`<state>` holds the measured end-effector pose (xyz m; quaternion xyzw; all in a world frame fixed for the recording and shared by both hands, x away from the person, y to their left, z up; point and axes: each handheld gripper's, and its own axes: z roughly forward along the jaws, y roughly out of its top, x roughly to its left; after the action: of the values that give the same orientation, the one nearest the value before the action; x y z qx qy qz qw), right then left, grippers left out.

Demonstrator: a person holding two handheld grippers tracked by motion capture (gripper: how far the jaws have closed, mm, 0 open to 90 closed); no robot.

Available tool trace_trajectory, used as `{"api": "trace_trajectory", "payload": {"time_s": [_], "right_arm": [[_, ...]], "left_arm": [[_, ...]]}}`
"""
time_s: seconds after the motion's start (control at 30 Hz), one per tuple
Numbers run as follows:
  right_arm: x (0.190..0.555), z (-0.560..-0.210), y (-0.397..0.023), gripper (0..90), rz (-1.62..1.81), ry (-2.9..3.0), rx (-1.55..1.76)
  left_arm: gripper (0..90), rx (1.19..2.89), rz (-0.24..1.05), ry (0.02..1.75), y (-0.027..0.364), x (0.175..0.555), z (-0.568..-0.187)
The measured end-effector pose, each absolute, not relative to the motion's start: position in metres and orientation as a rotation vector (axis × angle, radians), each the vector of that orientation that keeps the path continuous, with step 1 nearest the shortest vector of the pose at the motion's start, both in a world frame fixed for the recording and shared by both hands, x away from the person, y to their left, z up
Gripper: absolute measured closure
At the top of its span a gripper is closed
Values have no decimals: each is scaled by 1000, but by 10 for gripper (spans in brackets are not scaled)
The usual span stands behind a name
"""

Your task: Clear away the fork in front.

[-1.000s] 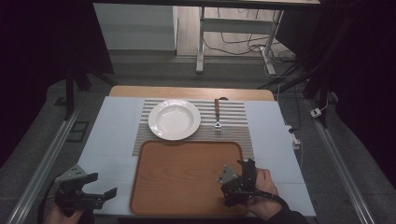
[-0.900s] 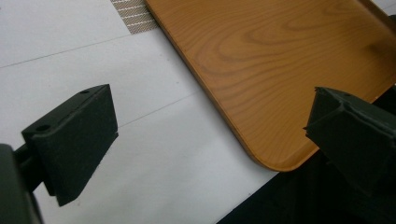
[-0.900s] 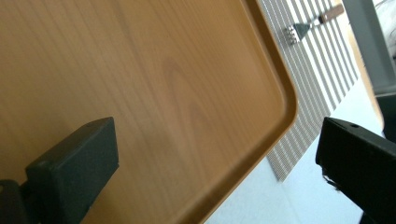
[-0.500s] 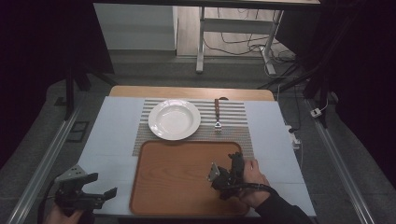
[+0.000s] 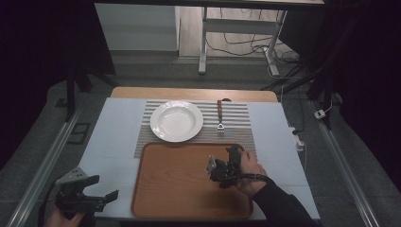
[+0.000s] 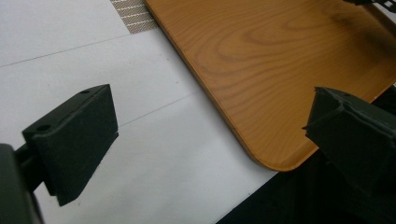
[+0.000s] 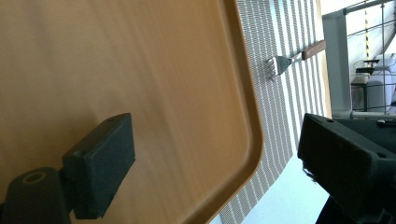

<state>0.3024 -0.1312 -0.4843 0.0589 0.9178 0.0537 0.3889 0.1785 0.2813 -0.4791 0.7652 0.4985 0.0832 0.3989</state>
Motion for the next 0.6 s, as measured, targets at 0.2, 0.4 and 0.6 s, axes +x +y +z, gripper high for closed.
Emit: {"api": "trace_trajectory", "payload": {"time_s": [0.2,0.4,0.6], "right_arm": [[323,-483,-128,179,132,2336,159],[341,-483,-126,220,119,2337,175],[363,-481,-125,264,134,2351,180]], "left_arm": [[23,1938,210,1260,281,179,-479],[24,1938,211,1259,281,179,-479],[24,1939,210,1259,281,179,-479]]}}
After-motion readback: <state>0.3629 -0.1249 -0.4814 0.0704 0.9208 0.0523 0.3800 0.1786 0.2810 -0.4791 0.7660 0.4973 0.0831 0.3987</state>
